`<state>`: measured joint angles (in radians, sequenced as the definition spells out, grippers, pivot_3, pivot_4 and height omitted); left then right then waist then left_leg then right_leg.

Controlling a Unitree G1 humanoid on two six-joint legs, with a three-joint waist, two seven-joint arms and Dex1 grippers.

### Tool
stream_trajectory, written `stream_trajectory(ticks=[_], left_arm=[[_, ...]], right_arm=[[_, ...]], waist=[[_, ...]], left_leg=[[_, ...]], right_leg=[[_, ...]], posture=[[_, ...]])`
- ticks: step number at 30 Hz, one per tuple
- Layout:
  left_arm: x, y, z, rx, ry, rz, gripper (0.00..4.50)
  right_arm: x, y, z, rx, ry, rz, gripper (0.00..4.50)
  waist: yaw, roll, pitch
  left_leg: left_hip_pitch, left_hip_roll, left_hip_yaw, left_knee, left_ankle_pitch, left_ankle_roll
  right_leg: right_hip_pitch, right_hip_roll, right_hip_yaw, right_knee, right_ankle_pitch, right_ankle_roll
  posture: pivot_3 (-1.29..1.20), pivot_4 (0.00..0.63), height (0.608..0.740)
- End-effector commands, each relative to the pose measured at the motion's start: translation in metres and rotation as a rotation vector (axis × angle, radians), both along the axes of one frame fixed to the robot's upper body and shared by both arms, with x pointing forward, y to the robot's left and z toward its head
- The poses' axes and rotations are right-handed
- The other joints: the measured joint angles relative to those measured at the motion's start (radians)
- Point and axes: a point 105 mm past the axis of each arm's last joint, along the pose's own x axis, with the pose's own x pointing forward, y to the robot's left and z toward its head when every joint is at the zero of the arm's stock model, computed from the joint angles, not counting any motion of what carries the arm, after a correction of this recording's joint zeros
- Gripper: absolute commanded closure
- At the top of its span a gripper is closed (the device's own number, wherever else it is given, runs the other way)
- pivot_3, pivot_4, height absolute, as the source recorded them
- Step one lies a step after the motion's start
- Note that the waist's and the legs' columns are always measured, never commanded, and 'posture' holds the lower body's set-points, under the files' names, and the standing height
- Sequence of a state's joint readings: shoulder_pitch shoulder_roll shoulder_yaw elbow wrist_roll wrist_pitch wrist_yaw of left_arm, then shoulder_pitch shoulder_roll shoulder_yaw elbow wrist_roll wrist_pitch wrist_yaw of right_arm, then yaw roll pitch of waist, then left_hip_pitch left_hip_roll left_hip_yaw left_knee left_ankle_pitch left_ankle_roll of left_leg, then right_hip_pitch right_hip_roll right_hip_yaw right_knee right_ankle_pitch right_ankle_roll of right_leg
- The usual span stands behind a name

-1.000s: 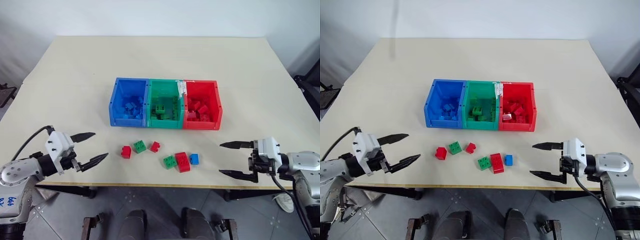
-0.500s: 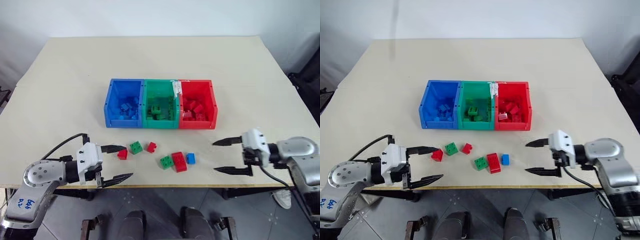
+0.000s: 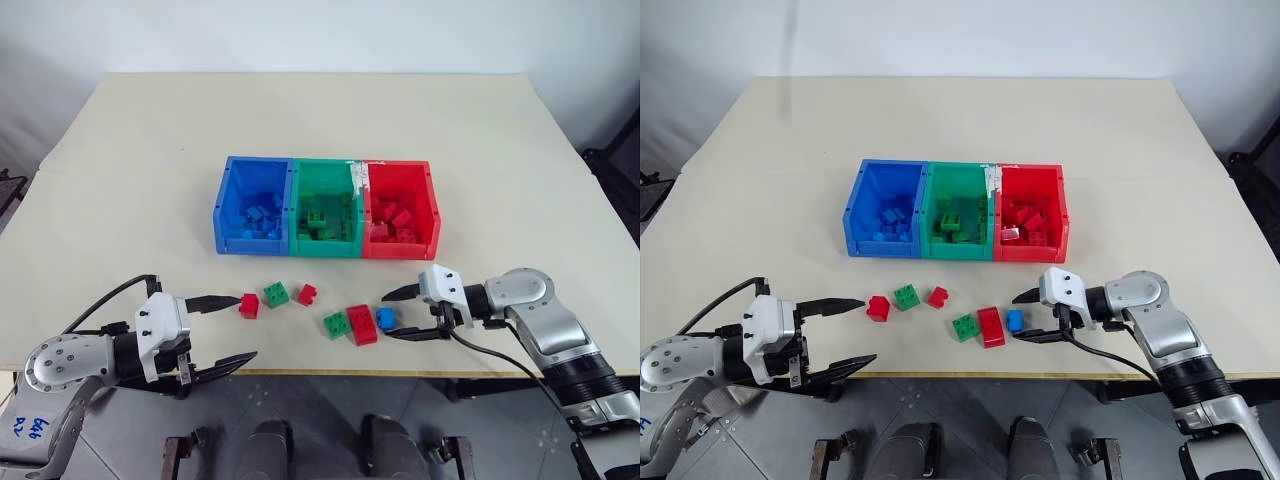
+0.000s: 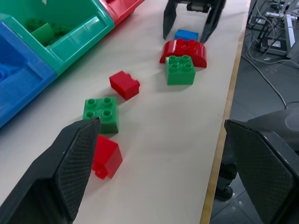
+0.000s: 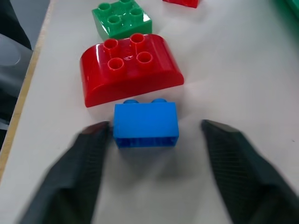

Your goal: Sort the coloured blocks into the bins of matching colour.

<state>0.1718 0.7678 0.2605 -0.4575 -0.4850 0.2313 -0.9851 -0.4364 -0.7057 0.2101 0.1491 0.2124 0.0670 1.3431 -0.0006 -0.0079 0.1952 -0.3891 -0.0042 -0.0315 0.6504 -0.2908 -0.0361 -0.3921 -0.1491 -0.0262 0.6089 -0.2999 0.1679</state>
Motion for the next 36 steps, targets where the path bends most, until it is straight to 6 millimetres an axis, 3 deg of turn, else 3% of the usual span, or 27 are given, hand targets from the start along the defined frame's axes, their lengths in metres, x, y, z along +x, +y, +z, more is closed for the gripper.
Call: stream_trajectory(ticks=[1, 2, 5, 8, 11, 14, 20, 25, 31, 34, 36], left_arm=[[-0.002, 0.0, 0.009, -0.028, -0.037, 0.008, 0.0], [-0.001, 0.0, 0.009, -0.036, -0.039, 0.015, 0.0], [0.001, 0.005, 0.012, -0.079, -0.056, 0.072, 0.0], [0.002, 0.017, 0.013, -0.109, -0.072, 0.159, 0.0], [-0.005, 0.04, 0.007, -0.116, -0.062, 0.277, 0.0], [-0.016, 0.059, -0.001, -0.107, -0.04, 0.369, 0.0], [-0.026, 0.081, -0.006, -0.112, -0.064, 0.506, 0.0], [-0.027, 0.079, -0.005, -0.125, -0.096, 0.542, 0.0], [-0.023, 0.073, -0.002, -0.129, -0.114, 0.534, 0.0], [-0.016, 0.067, 0.002, -0.134, -0.118, 0.501, 0.0], [-0.011, 0.062, 0.004, -0.132, -0.114, 0.467, 0.0]], right_arm=[[-0.005, -0.001, -0.002, -0.014, 0.006, 0.015, 2.71], [-0.004, -0.004, 0.0, -0.015, 0.0, 0.005, 3.03], [0.002, -0.005, 0.026, 0.069, -0.031, -0.027, 3.06], [0.003, 0.008, 0.062, 0.191, -0.01, -0.019, 3.06], [0.013, 0.047, 0.106, 0.331, -0.023, -0.021, 3.06], [0.028, 0.09, 0.135, 0.402, -0.042, -0.043, 3.06], [0.064, 0.168, 0.151, 0.374, -0.081, -0.172, 3.06], [0.082, 0.198, 0.138, 0.311, -0.122, -0.214, 3.06], [0.08, 0.201, 0.142, 0.367, -0.101, -0.166, 1.0], [0.075, 0.181, 0.143, 0.386, -0.144, -0.122, 0.02], [0.069, 0.163, 0.143, 0.402, -0.177, -0.092, 0.02]], waist=[[0.0, 0.0, 0.0], [0.0, 0.0, 0.0], [0.0, 0.0, 0.0], [-0.003, 0.0, 0.0], [-0.016, 0.0, 0.0], [-0.033, 0.0, 0.0], [-0.025, -0.001, -0.001], [-0.028, -0.006, -0.003], [-0.032, -0.006, -0.004], [-0.029, -0.006, -0.004], [-0.028, -0.007, -0.004]], left_leg=[[0.0, 0.0, 0.0, 0.0, 0.0, 0.0], [0.0, 0.0, 0.0, 0.0, 0.0, 0.0], [0.0, 0.0, 0.0, 0.0, 0.0, 0.0], [0.0, 0.0, 0.0, 0.0, 0.0, 0.0], [0.001, 0.002, 0.002, 0.0, 0.0, 0.0], [0.002, 0.003, 0.002, -0.002, -0.001, -0.002], [0.0, 0.003, 0.003, -0.001, -0.003, -0.002], [-0.001, 0.002, 0.003, -0.001, -0.004, -0.001], [-0.002, 0.003, 0.011, -0.002, -0.004, -0.001], [-0.002, 0.004, 0.014, -0.002, -0.005, -0.001], [-0.002, 0.004, 0.014, -0.001, -0.006, 0.0]], right_leg=[[0.0, 0.0, 0.0, 0.0, 0.0, 0.0], [0.0, 0.0, 0.0, 0.0, 0.0, 0.0], [0.0, 0.0, 0.0, 0.0, 0.0, 0.0], [0.0, 0.0, 0.0, 0.0, 0.0, 0.0], [-0.001, 0.001, 0.002, 0.001, 0.0, 0.0], [-0.003, 0.002, 0.002, 0.003, -0.001, -0.002], [-0.006, 0.002, 0.003, 0.005, -0.002, -0.004], [-0.008, 0.001, 0.003, 0.006, -0.002, -0.004], [-0.016, 0.001, 0.004, 0.011, -0.002, -0.004], [-0.018, 0.001, 0.004, 0.012, -0.002, -0.004], [-0.017, 0.001, 0.004, 0.011, -0.002, -0.004]], posture=[[0.0, 0.15, 0.74], [0.0, 0.15, 0.74], [0.0, 0.15, 0.74], [0.0, 0.15, 0.74], [0.0, 0.15, 0.74], [0.0, 0.15, 0.74], [0.0, 0.15, 0.74], [0.0, 0.15, 0.74], [0.0, 0.15, 0.74], [0.0, 0.15, 0.74], [0.0, 0.15, 0.74]])
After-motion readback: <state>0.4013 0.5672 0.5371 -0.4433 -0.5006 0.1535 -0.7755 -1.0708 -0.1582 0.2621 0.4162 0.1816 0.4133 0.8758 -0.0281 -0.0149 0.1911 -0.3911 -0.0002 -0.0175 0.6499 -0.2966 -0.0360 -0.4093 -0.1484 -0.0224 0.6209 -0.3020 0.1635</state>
